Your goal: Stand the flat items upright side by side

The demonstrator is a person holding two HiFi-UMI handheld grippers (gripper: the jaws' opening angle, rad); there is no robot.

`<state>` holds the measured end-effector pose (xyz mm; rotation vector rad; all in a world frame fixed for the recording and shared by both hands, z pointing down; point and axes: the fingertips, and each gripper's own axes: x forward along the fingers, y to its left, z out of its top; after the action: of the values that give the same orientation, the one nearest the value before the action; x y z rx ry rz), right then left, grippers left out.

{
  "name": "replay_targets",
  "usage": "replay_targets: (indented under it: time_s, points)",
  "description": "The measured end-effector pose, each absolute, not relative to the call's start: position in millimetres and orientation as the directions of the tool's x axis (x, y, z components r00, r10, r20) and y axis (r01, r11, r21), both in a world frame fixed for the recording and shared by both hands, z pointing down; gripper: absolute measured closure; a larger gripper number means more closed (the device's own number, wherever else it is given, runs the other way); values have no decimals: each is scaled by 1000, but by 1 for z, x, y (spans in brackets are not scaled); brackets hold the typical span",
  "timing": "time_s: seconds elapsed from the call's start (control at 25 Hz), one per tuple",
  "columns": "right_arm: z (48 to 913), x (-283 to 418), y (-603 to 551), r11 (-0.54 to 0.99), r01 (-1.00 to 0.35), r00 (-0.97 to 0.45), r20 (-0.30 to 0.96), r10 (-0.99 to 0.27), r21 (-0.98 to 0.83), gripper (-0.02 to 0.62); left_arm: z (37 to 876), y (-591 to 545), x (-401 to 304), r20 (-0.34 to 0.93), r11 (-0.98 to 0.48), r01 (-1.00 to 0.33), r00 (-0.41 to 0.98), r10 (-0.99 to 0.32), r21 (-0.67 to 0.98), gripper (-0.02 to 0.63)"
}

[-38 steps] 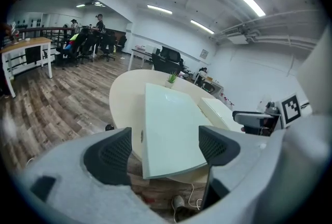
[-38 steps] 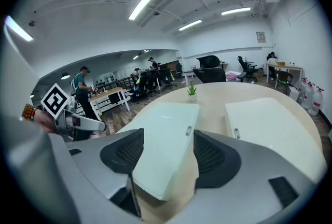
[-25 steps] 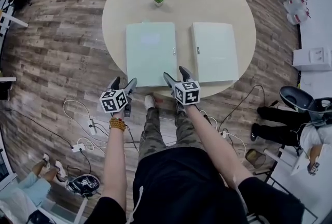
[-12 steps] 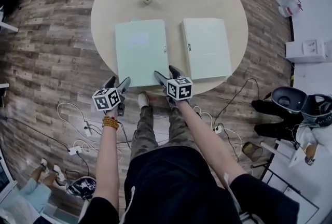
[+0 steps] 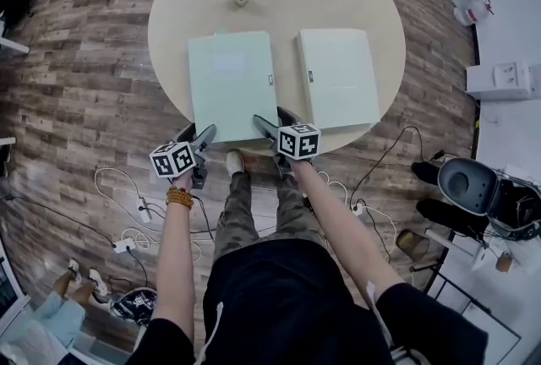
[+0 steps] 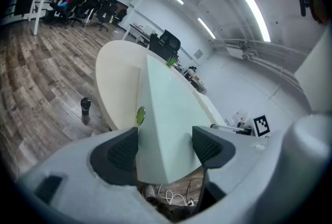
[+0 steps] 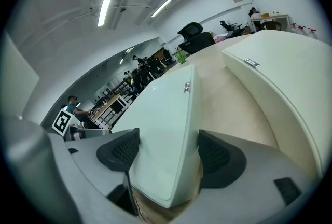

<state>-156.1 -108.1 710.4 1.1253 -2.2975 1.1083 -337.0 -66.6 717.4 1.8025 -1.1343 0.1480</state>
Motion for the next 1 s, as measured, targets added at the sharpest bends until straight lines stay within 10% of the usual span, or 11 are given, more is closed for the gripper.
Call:
replay_targets:
  time_s: [1.0]
  points:
    - [693,-148,-104,378,-785,-615,552,-562,-490,264,698,-68,-331,517,-106,-763,527,-675,638,288]
